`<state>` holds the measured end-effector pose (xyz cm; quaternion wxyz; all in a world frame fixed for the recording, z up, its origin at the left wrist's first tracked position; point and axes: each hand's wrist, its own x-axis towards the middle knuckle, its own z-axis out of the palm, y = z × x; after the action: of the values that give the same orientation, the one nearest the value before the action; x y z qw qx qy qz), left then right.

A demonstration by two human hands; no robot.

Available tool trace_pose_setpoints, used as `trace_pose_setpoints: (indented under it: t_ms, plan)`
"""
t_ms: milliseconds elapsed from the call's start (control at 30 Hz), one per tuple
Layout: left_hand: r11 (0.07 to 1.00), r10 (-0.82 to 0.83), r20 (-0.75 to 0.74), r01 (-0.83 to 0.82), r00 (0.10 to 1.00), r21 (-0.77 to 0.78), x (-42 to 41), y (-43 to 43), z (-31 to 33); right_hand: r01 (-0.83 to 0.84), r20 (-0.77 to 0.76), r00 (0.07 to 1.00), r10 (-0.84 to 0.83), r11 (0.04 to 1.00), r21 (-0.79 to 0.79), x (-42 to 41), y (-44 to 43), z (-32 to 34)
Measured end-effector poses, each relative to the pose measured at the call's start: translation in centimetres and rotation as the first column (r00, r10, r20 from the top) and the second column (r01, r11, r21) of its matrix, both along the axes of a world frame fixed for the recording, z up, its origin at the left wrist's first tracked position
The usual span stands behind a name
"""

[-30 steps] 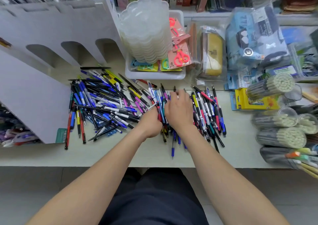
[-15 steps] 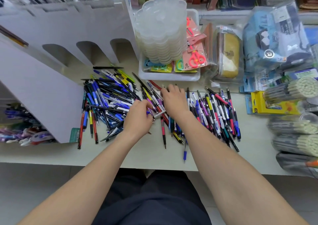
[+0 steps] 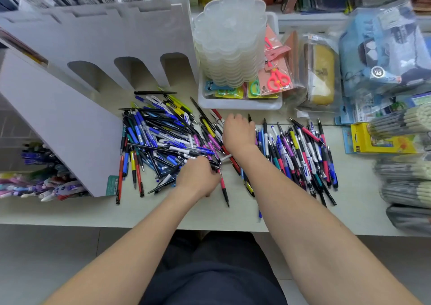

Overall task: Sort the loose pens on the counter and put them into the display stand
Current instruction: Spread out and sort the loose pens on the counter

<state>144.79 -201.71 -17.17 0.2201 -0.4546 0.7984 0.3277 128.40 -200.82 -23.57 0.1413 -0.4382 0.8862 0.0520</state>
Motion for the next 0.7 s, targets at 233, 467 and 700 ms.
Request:
trace_pose_setpoints:
  t_ms: [233, 467, 700]
  plan:
    - [0.994, 0.057, 0.032, -0.059, 0.998, 0.095, -0.9, 3.4, -2.4, -0.112, -0.049, 0.991, 0.122, 0.977, 0.180, -0.4, 0.2, 0.1]
    - [0.971, 0.155, -0.117, -0.130, 0.981, 0.199, -1.5, 4.6, -2.5, -0.193, -0.095, 0.972, 0.215, 0.961, 0.198, -0.6, 1.7, 0.6]
    - [0.822, 0.365, -0.183, -0.224, 0.913, 0.524, -2.1, 5.8, -2.3, -0.261, -0.079, 0.965, 0.250, 0.943, -0.207, -1.0, 4.2, 1.5]
